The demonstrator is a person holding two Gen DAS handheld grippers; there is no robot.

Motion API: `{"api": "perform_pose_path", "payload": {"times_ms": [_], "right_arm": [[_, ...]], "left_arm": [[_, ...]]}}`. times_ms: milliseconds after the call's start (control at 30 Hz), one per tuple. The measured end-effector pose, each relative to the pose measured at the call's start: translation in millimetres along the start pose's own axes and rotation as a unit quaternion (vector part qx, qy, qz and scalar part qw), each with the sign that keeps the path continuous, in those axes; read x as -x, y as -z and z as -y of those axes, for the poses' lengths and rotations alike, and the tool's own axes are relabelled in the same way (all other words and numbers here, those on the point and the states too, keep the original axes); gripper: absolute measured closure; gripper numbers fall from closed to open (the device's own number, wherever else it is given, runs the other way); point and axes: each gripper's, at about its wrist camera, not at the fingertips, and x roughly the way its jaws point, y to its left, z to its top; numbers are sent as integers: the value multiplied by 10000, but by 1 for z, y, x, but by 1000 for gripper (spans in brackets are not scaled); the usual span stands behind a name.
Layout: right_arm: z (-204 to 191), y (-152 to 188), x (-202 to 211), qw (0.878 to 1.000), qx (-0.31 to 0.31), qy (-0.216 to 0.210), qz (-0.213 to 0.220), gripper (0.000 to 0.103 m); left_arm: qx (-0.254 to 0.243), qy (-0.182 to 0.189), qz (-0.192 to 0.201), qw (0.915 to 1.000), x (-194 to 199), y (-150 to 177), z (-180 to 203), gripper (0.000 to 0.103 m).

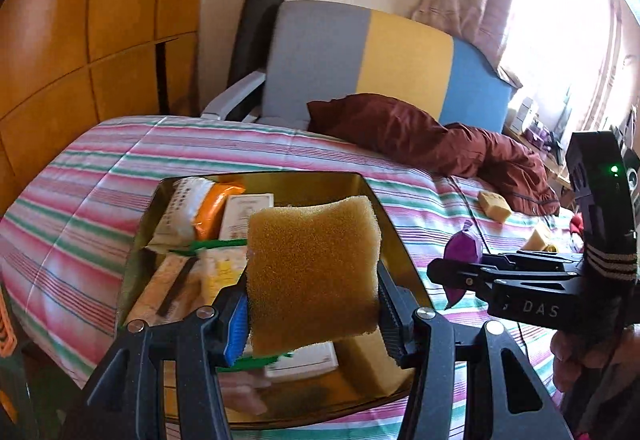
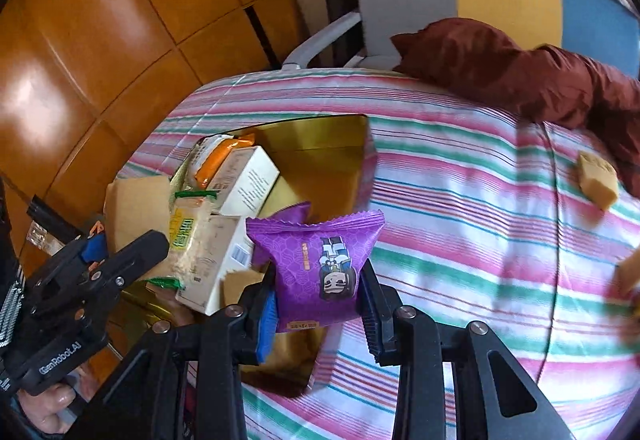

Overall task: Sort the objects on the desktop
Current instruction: 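Carry the sponge and purple packet over the gold tray and release them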

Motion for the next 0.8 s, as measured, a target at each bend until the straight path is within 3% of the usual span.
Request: {"api": "perform_pose_path", "payload": {"times_ms": [500,800], "right_arm": [[-34,-17,-34,9987,358,-333,-129,67],[-33,-12,-46,9985,398,-323,-198,67]], "left_arm": [[735,-147,40,9972,-3,-24,-71,49],[492,125,-90,9987,-28,-47,-52,49]]}}
